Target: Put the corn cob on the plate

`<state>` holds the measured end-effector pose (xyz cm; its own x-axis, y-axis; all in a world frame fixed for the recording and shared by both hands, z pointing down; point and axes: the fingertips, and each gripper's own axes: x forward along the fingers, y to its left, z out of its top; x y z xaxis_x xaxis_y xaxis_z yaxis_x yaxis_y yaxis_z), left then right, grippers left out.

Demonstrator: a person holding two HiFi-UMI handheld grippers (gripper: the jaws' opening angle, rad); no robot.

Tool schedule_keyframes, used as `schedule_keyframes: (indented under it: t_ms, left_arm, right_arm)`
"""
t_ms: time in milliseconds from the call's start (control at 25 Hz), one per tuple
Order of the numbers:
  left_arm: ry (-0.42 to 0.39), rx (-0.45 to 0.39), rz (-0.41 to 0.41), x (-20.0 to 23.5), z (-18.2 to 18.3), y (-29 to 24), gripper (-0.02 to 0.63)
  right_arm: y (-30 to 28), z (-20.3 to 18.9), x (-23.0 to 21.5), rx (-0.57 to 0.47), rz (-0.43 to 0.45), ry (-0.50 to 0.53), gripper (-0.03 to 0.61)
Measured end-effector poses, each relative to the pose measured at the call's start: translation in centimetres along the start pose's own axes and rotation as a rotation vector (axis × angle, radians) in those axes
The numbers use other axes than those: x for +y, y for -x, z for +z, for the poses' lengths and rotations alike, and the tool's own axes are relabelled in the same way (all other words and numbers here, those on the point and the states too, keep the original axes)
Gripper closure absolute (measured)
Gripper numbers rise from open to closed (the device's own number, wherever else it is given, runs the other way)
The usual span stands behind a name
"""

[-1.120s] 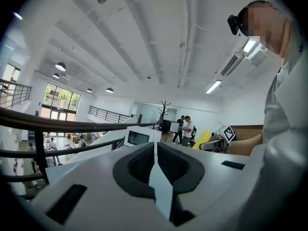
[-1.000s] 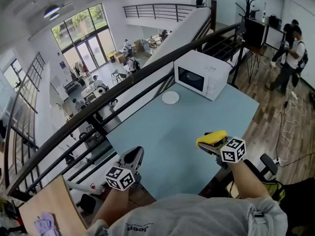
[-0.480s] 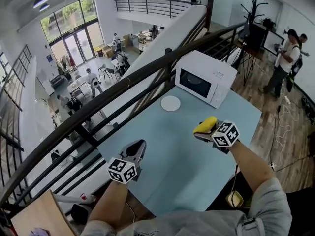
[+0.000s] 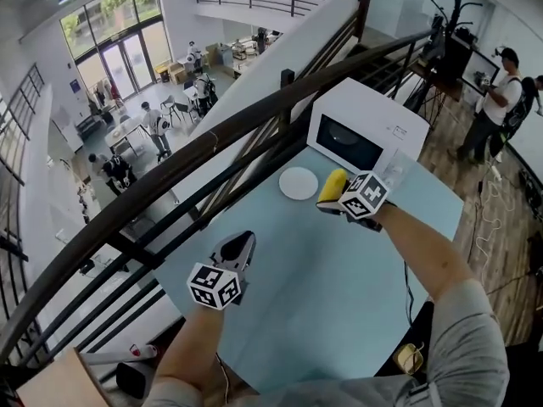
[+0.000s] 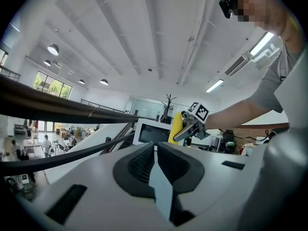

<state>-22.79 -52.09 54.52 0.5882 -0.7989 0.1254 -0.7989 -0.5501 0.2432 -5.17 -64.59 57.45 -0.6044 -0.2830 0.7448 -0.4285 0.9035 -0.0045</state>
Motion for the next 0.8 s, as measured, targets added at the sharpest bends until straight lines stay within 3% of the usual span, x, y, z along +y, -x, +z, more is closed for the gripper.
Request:
schedule_keyframes:
  t_ms: [280,520,800]
  left_arm:
    - [0.003,0.005,0.0,4.0,-2.5,-4.5,0.577]
    - [0.017,-0.006,0.002,6.0,-4.1,-7.7,0.577]
    - [0.002,-0.009,-0.035,5.5,-5.1,-10.1,0.577]
  right_arm:
    - [-8.6,-0.6,-5.9,0.143,0.013,0.038,0.314]
    - [-13.0,-0.9,-10.2,0.195,-0.01,0.021,0.314]
    - [-16.1,-2.7,-11.3,0.257,0.024,0.007,0.314]
